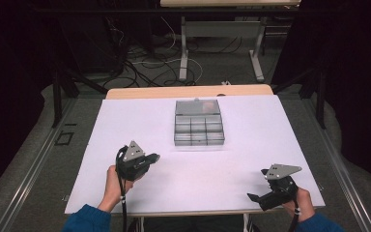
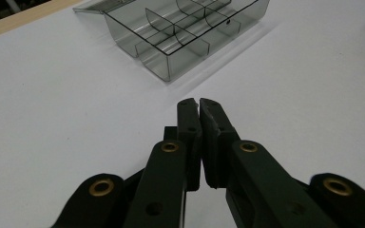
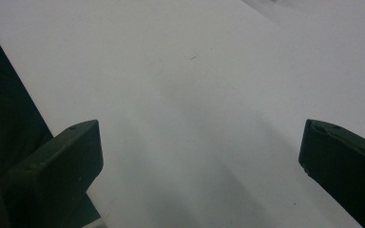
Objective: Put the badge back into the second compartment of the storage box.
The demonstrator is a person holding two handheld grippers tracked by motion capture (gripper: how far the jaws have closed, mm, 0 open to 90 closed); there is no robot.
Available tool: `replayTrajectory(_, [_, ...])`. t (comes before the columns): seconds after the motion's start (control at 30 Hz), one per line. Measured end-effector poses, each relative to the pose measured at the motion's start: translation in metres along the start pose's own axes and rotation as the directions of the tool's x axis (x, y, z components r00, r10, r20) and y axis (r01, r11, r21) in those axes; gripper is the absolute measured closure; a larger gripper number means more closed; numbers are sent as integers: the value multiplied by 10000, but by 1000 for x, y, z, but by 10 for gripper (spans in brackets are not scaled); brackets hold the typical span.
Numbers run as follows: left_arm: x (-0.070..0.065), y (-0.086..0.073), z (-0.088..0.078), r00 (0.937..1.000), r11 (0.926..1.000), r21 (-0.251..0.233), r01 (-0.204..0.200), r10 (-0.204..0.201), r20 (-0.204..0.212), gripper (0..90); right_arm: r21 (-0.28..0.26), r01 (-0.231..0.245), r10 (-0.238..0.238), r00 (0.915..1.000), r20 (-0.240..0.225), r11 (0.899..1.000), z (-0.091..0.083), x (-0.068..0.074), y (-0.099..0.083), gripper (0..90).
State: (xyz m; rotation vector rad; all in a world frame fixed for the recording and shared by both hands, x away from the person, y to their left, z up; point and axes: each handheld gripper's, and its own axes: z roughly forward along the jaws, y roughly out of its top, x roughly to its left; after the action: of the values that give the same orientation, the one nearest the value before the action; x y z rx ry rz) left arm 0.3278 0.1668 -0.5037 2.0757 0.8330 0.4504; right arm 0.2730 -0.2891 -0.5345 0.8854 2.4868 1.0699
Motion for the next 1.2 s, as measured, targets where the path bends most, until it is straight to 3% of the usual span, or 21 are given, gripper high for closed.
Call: replayTrajectory(1.2, [0,41,41,9986,9989,-315,-351,363,382,884,135,45,-44,10000,-82,9999,-1,-1,0,5])
